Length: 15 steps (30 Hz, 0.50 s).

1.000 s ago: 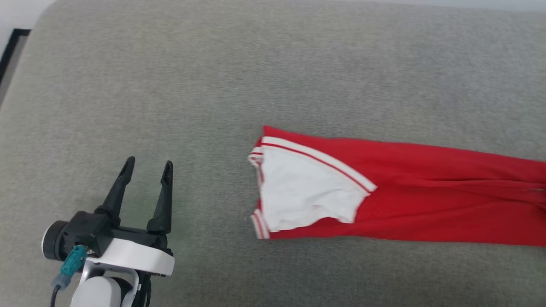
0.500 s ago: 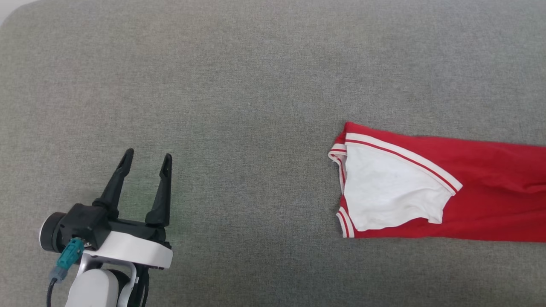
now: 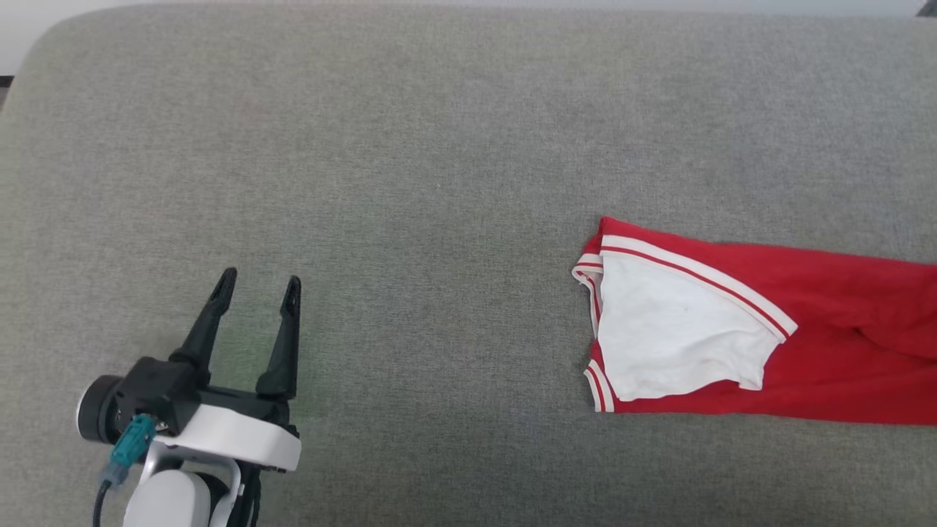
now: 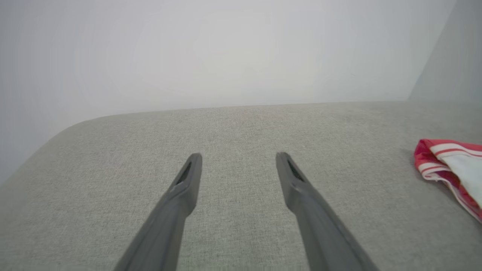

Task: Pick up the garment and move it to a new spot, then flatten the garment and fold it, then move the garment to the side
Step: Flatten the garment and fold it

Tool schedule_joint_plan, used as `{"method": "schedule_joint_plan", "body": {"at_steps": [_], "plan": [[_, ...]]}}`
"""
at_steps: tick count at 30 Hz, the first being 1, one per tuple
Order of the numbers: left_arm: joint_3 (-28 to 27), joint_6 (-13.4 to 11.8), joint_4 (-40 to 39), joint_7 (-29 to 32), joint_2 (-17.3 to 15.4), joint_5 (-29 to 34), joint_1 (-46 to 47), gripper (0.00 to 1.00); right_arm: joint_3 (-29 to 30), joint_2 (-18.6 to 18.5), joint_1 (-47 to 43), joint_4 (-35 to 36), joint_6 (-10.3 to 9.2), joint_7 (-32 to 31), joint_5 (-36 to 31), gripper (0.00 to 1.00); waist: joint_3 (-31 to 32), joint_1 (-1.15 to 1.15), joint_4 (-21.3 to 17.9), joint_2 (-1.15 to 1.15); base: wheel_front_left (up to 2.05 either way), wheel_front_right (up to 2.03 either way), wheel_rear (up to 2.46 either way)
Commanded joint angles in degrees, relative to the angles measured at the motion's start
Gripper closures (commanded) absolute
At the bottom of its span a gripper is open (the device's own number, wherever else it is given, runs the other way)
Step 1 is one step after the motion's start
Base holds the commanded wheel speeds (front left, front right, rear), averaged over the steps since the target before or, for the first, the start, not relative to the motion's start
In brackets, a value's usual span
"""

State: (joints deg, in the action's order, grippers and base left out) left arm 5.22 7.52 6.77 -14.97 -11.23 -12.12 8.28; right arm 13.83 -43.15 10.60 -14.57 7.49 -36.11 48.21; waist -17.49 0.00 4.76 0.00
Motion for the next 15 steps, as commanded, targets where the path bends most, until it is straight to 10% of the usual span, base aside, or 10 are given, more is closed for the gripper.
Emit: {"method": "schedule_joint_plan", "body": {"at_steps": [1, 15], "plan": [[-0.1, -0.1, 0.2, -0.3, -0.1, 0.7, -0.4, 0.00, -0.9, 0.8, -0.8, 1.9, 0.00, -0.3, 0.6, 1.00, 0.4, 0.00, 0.3, 0.00, 0.00, 0.00, 0.00], [-0.7, -0.1, 2.2, -0.3, 2.6, -0.7, -1.5, 0.00, -16.5, 5.0, 1.0, 22.7, 0.00, -6.7, 2.0, 1.00, 2.3, 0.00, 4.7, 0.00, 0.00, 0.00, 0.00]]}}
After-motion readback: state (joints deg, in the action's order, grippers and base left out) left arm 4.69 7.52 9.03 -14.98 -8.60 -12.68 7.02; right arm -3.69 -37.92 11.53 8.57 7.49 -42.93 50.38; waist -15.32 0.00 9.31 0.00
